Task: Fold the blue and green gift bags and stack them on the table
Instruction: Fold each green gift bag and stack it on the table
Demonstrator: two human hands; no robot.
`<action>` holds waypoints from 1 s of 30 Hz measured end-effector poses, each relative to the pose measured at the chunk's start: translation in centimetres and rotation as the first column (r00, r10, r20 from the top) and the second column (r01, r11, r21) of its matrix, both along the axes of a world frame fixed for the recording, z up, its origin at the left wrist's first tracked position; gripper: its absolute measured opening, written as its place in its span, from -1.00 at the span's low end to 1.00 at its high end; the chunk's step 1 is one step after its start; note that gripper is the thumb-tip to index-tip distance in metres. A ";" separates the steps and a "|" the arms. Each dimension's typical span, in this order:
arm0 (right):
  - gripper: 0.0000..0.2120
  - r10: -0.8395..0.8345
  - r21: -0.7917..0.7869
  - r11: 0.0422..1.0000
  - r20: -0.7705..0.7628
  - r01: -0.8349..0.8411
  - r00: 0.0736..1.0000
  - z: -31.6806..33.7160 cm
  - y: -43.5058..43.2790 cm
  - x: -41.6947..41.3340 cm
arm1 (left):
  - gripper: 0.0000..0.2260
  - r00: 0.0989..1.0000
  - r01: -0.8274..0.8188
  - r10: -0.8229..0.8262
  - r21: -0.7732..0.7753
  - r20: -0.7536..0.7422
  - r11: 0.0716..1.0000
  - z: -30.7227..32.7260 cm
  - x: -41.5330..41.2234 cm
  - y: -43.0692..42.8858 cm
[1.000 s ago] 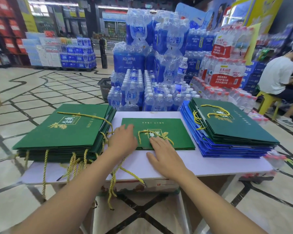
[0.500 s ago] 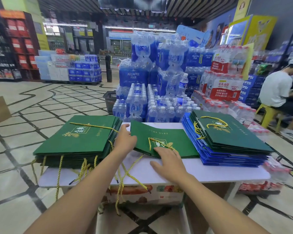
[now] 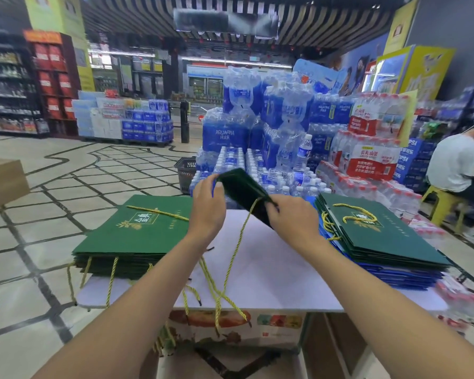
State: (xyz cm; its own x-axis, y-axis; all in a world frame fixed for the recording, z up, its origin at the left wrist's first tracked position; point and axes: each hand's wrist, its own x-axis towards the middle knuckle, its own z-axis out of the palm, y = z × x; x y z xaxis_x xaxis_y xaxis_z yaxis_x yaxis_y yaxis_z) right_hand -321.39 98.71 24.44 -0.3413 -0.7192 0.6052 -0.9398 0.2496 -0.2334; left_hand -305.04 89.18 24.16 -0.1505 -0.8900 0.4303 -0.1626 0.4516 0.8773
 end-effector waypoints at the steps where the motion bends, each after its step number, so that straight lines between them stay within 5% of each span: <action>1: -0.71 -0.020 -0.026 0.999 0.045 0.021 0.999 0.8 -0.1 0.0 | -0.63 1.000 -0.010 0.010 -0.017 0.008 1.000 0.3 0.1 0.0; 4: -0.66 -0.006 -0.103 0.994 0.260 0.033 0.966 2.7 -0.2 -0.2 | -0.59 0.942 -0.055 0.069 -0.051 0.328 0.997 0.7 0.9 -0.6; 6: -0.63 0.078 -0.195 0.981 0.474 0.018 0.877 2.8 -0.3 -0.6 | -0.60 0.694 -0.064 0.130 -0.118 0.708 0.991 0.6 1.5 -1.0; 8: -0.71 0.199 -0.298 0.954 0.693 0.023 0.692 2.1 -0.3 -1.0 | -0.59 0.444 -0.069 0.190 -0.178 0.876 0.982 0.2 1.5 -1.0; 9: -0.76 0.253 -0.330 0.943 0.779 0.033 0.573 1.3 -0.3 -1.1 | -0.59 0.397 -0.057 0.208 -0.202 0.894 0.978 -0.1 1.4 -1.0; 13: -0.90 0.309 -0.326 0.941 0.936 0.093 0.167 -3.2 0.2 -0.9 | -0.66 0.615 0.176 0.009 -0.148 0.788 0.973 -2.4 0.3 -0.3; 16: -0.89 0.131 -0.135 0.987 0.990 0.093 0.050 -7.0 0.8 -1.4 | -0.62 0.496 0.331 -0.176 0.003 0.850 0.944 -5.0 -0.5 0.6; 18: -0.79 -0.086 0.088 0.996 0.981 -0.004 0.175 -8.8 1.8 -2.2 | -0.56 0.352 0.368 -0.184 0.045 0.918 0.929 -7.0 -0.6 0.9; 21: -0.58 -0.198 0.328 0.944 0.627 -0.024 0.754 -10.4 3.1 -3.8 | -0.46 0.287 0.415 -0.161 0.029 0.944 0.909 -9.1 -0.5 1.0; 22: -0.57 -0.179 0.318 0.948 0.472 0.023 0.863 -10.6 3.2 -4.0 | -0.43 0.298 0.433 -0.146 0.002 0.943 0.901 -9.4 -0.5 1.0; 25: -0.82 -0.032 0.163 0.987 0.201 -0.001 0.979 -10.5 3.3 -3.8 | -0.36 0.297 0.523 -0.171 -0.010 0.939 0.852 -9.7 -0.4 1.0; 30: -0.56 0.124 0.384 0.911 0.103 -0.154 0.987 -12.8 3.1 -4.4 | -0.49 0.267 0.603 -0.242 0.034 0.933 0.797 -9.5 -0.2 0.0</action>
State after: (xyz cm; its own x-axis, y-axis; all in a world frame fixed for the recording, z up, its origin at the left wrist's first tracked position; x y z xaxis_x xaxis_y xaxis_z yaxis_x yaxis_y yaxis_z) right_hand -325.75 101.80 11.61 -0.2538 -0.9359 0.2445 -0.9553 0.2029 -0.2149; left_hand -305.21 89.16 14.63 -0.9003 -0.4351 -0.0164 -0.4307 0.8846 0.1788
